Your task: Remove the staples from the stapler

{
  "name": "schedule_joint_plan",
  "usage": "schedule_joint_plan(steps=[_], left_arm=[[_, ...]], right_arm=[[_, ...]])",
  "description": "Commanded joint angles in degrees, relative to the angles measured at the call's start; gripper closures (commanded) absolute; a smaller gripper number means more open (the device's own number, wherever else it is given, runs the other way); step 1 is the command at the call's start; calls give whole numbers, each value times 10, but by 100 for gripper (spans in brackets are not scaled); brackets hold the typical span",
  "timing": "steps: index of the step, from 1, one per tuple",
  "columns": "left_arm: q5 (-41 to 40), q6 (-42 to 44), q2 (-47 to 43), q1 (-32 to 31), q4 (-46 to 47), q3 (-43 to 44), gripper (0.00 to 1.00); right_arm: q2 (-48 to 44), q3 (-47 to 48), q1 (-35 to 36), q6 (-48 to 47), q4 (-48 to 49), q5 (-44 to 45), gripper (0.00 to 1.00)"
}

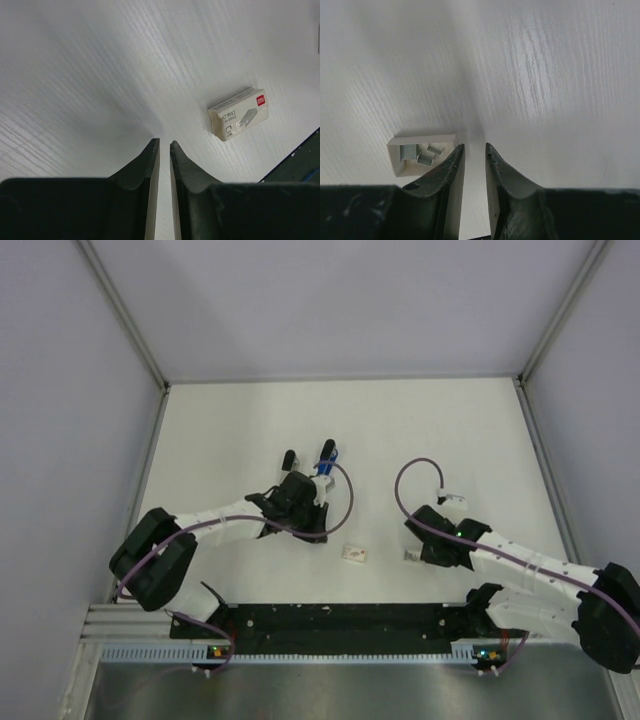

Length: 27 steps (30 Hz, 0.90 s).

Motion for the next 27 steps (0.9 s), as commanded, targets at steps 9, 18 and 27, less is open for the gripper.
schedule_joint_plan(steps=[9, 18, 27], left_arm=[[7, -49, 27, -56, 45, 21, 81], [11, -76, 50, -75, 68, 17, 81], [22, -107, 61, -93, 94, 15, 81]], right_arm=[[50, -14, -9, -22, 81, -19, 77], [54, -14, -9, -50, 103, -22, 77], [63, -12, -9, -67, 128, -39, 76]])
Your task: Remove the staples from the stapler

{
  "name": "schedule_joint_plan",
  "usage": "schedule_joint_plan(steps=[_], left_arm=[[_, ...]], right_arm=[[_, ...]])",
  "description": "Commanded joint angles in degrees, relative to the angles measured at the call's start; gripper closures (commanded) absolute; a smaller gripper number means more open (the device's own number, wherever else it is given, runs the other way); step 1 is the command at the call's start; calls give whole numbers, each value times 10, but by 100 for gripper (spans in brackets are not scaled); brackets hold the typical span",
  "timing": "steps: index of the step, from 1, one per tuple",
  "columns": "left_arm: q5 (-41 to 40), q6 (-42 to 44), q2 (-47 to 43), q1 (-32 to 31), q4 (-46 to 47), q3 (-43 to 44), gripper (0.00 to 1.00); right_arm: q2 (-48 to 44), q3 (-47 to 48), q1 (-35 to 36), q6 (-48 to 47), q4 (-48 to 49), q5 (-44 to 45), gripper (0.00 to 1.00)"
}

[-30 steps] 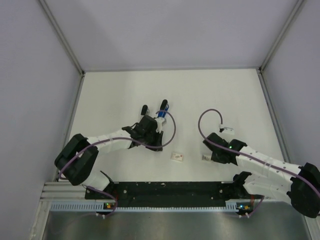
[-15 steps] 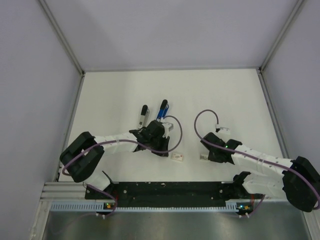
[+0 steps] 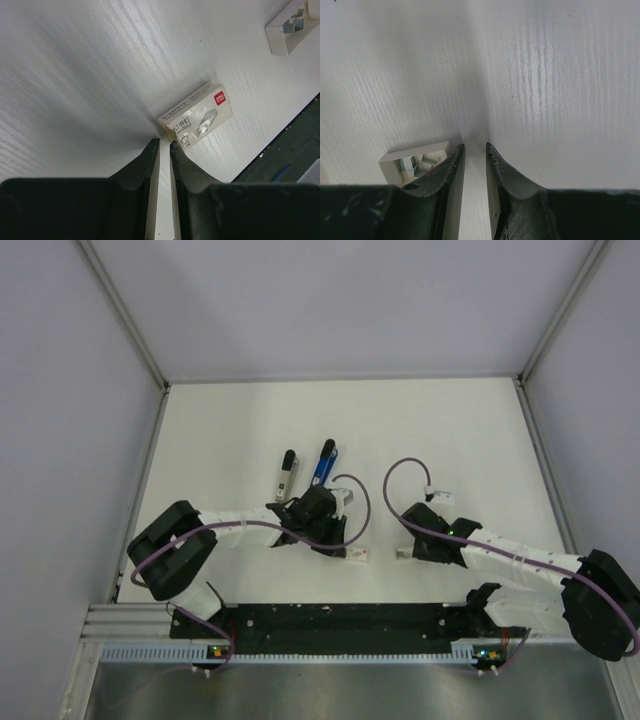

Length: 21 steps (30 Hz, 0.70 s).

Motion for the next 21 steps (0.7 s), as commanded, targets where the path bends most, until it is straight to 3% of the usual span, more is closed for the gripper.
schedule_joint_plan(steps=[1, 21], left_arm=[[10, -25, 7, -10, 39, 10, 81], [15, -52, 35, -37, 66, 28, 82]], right_arm=[[11, 0, -7, -13, 28, -24, 76], [15, -19, -7, -20, 85, -75, 77]])
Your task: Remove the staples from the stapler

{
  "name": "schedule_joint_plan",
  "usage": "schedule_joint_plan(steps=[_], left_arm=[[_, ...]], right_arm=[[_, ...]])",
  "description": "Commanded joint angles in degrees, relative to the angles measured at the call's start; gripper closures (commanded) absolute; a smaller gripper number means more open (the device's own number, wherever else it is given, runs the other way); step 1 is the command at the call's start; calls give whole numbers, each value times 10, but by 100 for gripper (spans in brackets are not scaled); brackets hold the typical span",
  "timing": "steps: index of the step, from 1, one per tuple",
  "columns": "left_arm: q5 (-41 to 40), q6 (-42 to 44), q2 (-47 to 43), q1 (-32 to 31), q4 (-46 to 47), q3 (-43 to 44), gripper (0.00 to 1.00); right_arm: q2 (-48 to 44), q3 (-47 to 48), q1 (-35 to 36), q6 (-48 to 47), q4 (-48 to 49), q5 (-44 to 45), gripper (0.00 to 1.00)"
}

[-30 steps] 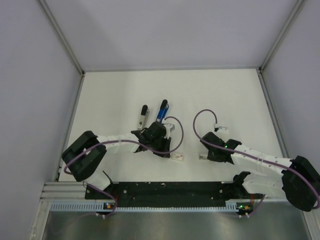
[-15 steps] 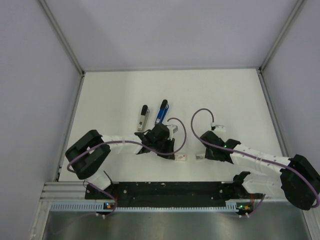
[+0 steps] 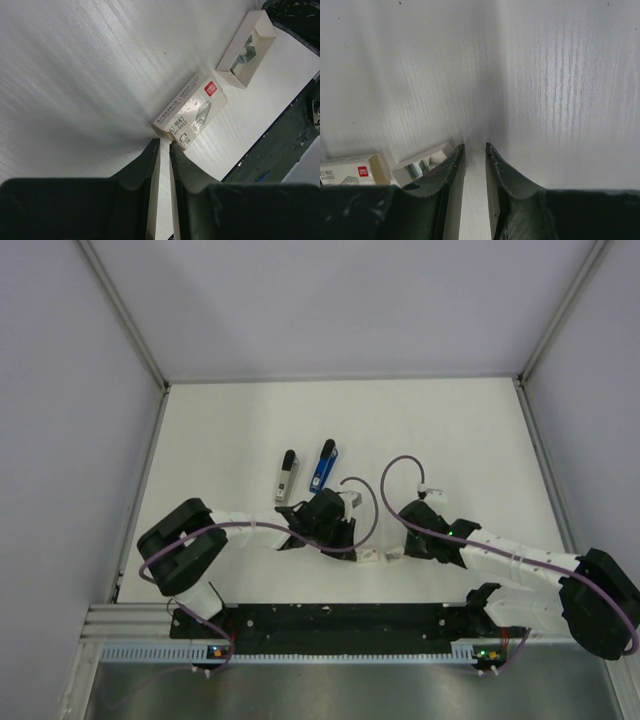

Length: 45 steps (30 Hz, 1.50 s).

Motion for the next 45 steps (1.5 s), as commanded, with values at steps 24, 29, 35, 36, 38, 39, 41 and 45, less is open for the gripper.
schedule_joint_plan(steps=[24, 29, 35, 36, 38, 39, 41, 45], left_arm=[[1, 8, -3, -11, 9, 16, 82], [2, 11, -6, -11, 10, 15, 82], [3, 14, -6, -11, 9, 12, 83], [3, 14, -7, -11, 8, 12, 83], [2, 17, -7, -11, 7, 11, 83], [1, 17, -8, -11, 7, 10, 83], [0, 18, -9, -11, 6, 10, 83], [-1, 19, -8, -11, 5, 7, 83]], right_arm=[[-115, 14, -7, -74, -50, 5, 72], [-103, 18, -7, -108, -21, -26, 67], [-68, 24, -7, -126, 12, -52, 67], [-61, 25, -7, -128, 18, -56, 67], [-48, 28, -7, -130, 25, -62, 67], [-43, 30, -7, -130, 29, -62, 67], [-34, 31, -7, -132, 34, -65, 68], [-33, 33, -7, -133, 42, -70, 68]])
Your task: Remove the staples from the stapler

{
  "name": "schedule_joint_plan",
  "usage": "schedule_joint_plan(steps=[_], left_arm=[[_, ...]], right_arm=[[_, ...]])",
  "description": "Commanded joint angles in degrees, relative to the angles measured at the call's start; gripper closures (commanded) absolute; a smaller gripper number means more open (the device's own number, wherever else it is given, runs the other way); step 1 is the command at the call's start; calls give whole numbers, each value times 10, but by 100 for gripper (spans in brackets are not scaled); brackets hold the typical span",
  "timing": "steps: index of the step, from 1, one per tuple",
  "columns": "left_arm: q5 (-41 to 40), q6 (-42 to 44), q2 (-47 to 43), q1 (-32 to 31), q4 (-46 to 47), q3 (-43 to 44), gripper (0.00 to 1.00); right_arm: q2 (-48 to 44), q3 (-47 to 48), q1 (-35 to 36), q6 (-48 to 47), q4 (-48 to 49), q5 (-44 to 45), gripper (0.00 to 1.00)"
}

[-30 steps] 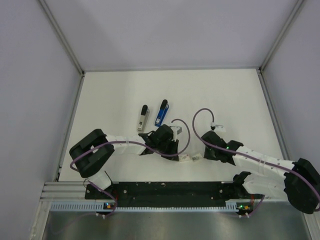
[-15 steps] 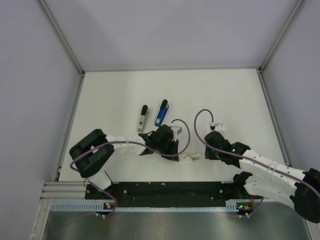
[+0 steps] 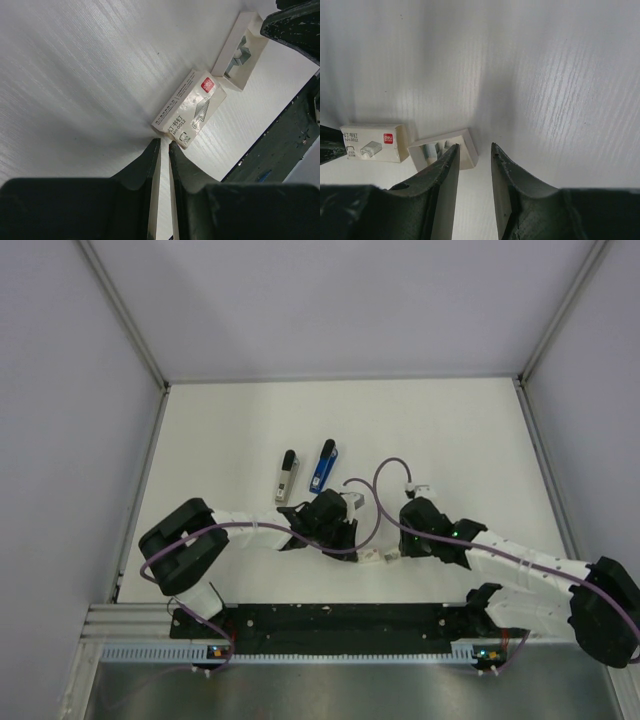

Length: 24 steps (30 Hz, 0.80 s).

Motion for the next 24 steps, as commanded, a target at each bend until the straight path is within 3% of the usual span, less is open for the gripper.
schedule_joint_plan(steps=[1, 24], left_arm=[[0, 12, -13, -3, 9, 0, 83], [1, 12, -13, -2, 13, -6, 83]], right_arm=[[-1, 27, -6, -10, 30, -7, 68], [21, 7, -6, 12, 34, -15, 79]])
